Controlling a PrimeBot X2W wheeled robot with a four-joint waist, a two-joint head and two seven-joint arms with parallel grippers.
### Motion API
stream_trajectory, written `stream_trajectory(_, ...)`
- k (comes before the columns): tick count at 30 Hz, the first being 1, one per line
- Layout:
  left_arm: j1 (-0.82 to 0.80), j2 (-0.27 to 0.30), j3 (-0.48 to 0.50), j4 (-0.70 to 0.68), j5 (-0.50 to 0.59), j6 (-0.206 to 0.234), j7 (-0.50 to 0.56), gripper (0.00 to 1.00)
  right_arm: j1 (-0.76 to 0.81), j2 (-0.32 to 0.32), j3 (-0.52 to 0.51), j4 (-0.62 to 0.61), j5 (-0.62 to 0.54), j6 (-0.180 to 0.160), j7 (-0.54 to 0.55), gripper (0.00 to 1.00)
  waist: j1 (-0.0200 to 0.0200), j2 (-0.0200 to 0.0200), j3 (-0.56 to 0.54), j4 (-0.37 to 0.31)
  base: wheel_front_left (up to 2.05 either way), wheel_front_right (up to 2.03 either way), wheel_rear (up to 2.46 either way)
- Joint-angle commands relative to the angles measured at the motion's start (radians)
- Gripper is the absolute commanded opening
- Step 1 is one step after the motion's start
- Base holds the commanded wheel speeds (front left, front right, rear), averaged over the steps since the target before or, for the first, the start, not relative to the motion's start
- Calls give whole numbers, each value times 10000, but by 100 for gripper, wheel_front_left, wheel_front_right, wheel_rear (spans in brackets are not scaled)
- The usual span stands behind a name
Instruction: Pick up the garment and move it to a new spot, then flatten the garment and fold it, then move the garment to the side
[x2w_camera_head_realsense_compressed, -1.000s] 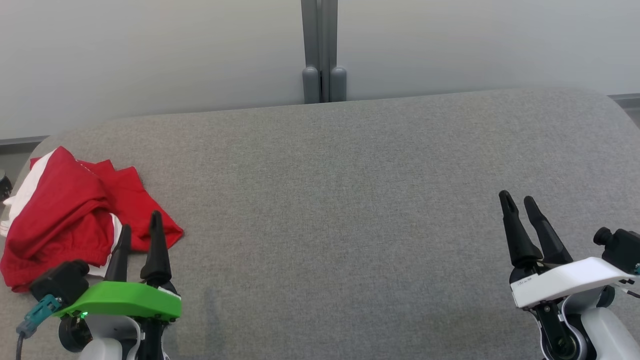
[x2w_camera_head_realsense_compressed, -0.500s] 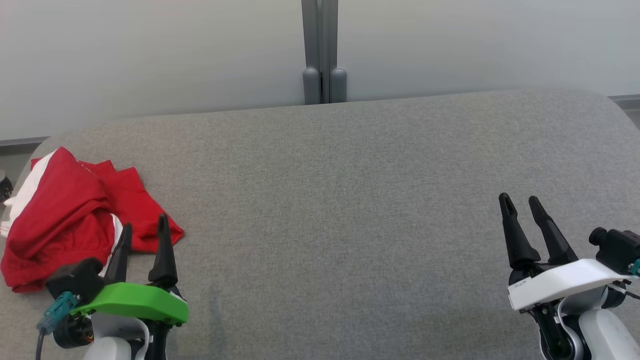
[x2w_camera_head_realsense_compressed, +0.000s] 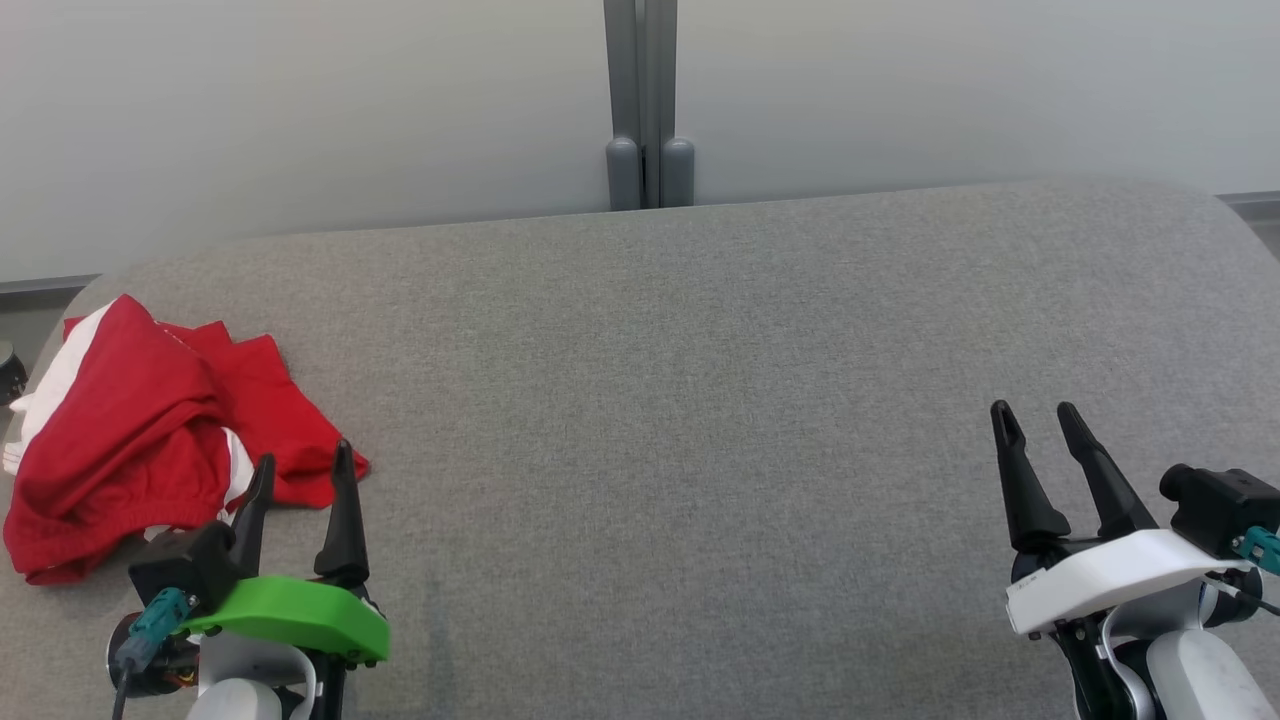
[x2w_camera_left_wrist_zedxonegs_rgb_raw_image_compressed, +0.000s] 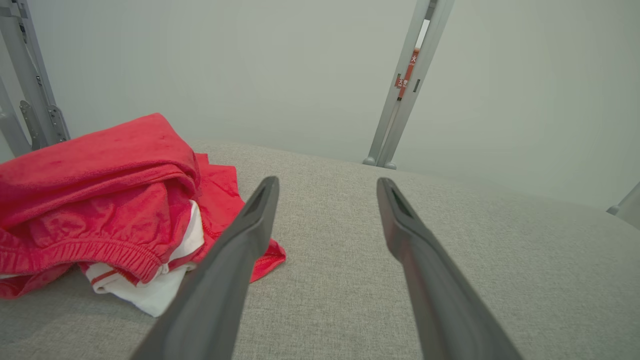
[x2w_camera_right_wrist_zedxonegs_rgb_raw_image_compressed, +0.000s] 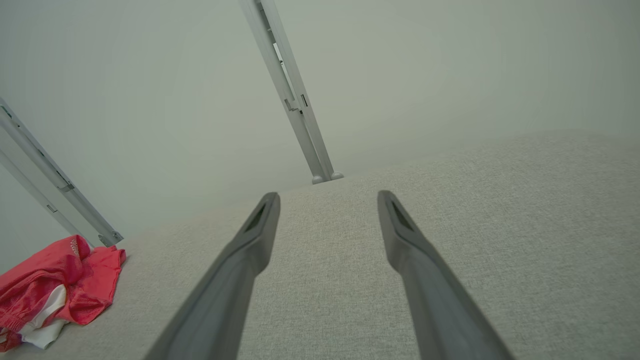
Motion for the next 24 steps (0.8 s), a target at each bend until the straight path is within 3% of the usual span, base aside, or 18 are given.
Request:
stream_trajectory(1,-263,48,-2,21,238,7,-101,100,53,27,-98,-83,-282,5,15,100,0,0,-1,1,0,0,0)
stream_trajectory(24,-436,144,-291,798,1708,-27,-575,100,232,565,-367,-116,-2261,6,220,100,0,0,-43,65,0,0,0)
